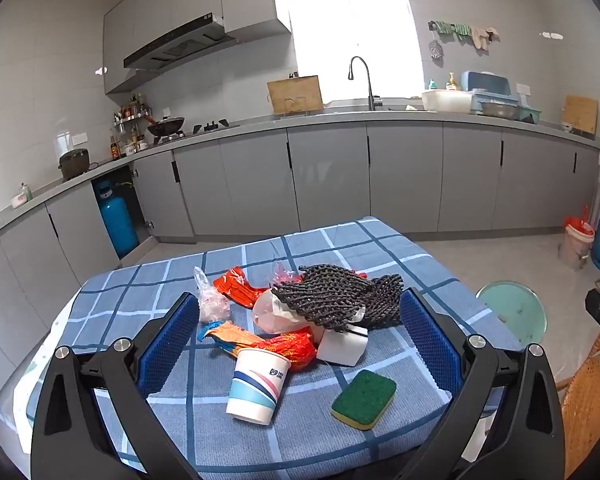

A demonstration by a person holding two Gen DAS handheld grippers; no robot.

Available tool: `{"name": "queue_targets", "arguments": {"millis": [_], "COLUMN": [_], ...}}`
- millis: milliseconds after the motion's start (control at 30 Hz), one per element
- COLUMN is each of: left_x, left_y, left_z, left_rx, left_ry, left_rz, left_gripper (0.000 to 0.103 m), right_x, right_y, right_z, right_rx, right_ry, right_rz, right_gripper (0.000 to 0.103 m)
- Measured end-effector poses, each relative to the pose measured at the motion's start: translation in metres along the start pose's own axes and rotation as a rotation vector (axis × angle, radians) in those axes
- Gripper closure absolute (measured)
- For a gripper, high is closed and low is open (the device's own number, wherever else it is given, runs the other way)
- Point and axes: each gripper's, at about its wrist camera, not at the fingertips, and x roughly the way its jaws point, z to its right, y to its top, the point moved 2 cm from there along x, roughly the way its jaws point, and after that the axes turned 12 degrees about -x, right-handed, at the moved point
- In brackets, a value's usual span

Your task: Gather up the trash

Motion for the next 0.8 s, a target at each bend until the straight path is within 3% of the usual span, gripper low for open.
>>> {"name": "queue_targets", "arguments": {"millis": [800], "left_x": [0.0], "left_y": [0.0001], "left_z": [0.0008], "left_rx": [0.009], "left_ry": [0.007], "left_rz": [0.002], "left_gripper": [0.004], "right_x": [0.0002], "right_y": [-0.0046], "right_z": [-0.0053], "right_rx": [-0.009], "right_ry": [0.001], "right_rz": [-0.007], "right_gripper": [0.005]}}
